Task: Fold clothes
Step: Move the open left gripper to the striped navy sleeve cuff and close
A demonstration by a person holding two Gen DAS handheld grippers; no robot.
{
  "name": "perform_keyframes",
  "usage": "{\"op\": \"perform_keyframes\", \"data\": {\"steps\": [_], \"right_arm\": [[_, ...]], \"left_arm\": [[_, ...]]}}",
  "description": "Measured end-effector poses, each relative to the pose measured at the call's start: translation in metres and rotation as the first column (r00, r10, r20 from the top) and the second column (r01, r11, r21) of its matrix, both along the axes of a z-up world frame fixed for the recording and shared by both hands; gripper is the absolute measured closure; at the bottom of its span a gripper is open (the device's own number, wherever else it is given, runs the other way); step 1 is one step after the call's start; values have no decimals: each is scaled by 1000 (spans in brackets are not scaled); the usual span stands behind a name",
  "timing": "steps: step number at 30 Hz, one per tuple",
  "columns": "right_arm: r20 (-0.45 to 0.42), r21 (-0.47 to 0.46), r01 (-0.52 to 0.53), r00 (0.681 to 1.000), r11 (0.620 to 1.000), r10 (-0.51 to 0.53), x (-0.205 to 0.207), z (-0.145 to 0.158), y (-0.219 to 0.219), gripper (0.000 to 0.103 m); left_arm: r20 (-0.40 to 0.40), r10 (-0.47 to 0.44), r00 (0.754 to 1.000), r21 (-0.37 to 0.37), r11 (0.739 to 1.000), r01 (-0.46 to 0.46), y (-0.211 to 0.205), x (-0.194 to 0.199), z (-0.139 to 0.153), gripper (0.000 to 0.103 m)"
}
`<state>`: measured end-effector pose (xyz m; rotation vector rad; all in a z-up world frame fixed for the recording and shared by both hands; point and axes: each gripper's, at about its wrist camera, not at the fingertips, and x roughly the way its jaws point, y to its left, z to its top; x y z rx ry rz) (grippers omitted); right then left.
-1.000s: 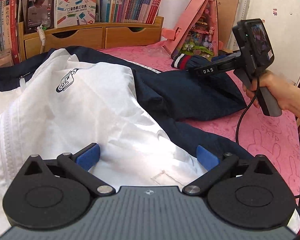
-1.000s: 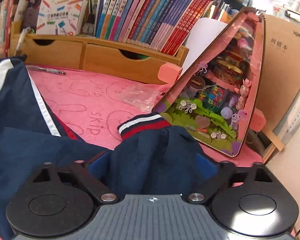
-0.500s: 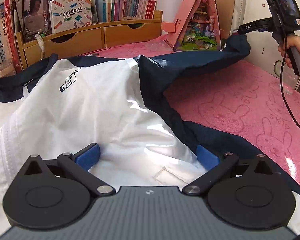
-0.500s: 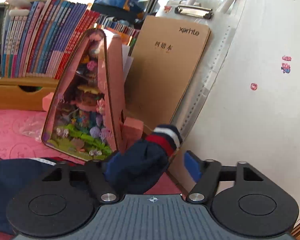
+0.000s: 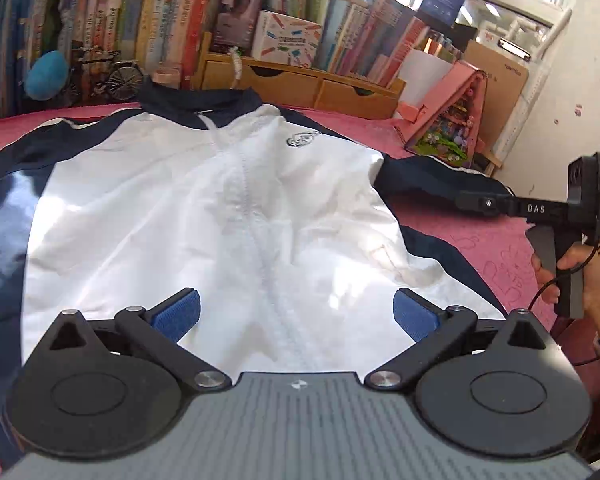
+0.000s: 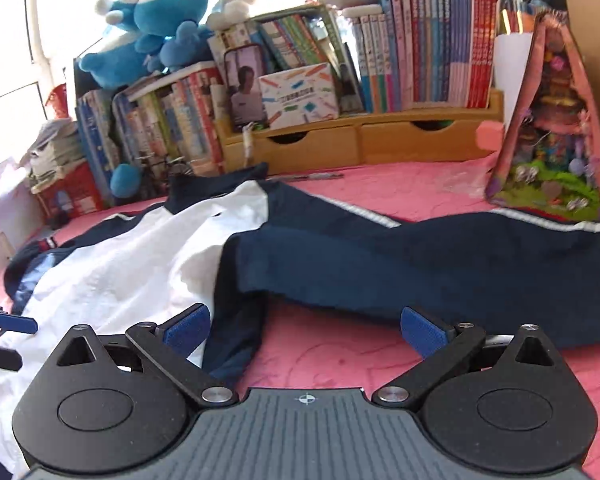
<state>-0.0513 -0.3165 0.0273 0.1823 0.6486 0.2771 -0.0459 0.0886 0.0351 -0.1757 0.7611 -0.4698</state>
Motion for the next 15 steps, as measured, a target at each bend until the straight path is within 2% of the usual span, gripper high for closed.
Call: {"op": "perform_keyframes", "data": {"steps": [1,3,5,7,8,11,13,15], "right_arm": [[-25,35,-24,999,999,25,0,-4,6,0],[-57,65,-53,997,996,57,-1,-14,16,0],[-81,47,-44,996,998,48,1,-22,25,0],[-92,24,-29,995,999,31,2,-28,34,0],[-92,9,-23,995,1000,24,2,-30,39,0],[-85,-68,-20,996,997,14,1,-30,57,0],[-83,-126,-15,997,992,5,0,-32,66,0],[-83,-179,-8,996,984,-7,0,-33,75,0]], "left_arm": [[-7,85,996,-23,996,-86,29,-9,0,0],[-10,249,968,-32,968,-249,76,-19,-1,0],[17,434,901,18,901,-434,120,-23,0,0],[79,545,835,121,826,-550,145,-11,2,0],[119,577,808,178,789,-589,155,-1,3,0],[259,571,779,349,697,-626,170,45,2,0],[350,546,761,450,615,-648,177,80,-2,0],[378,534,757,543,535,-648,188,120,-12,0]]}}
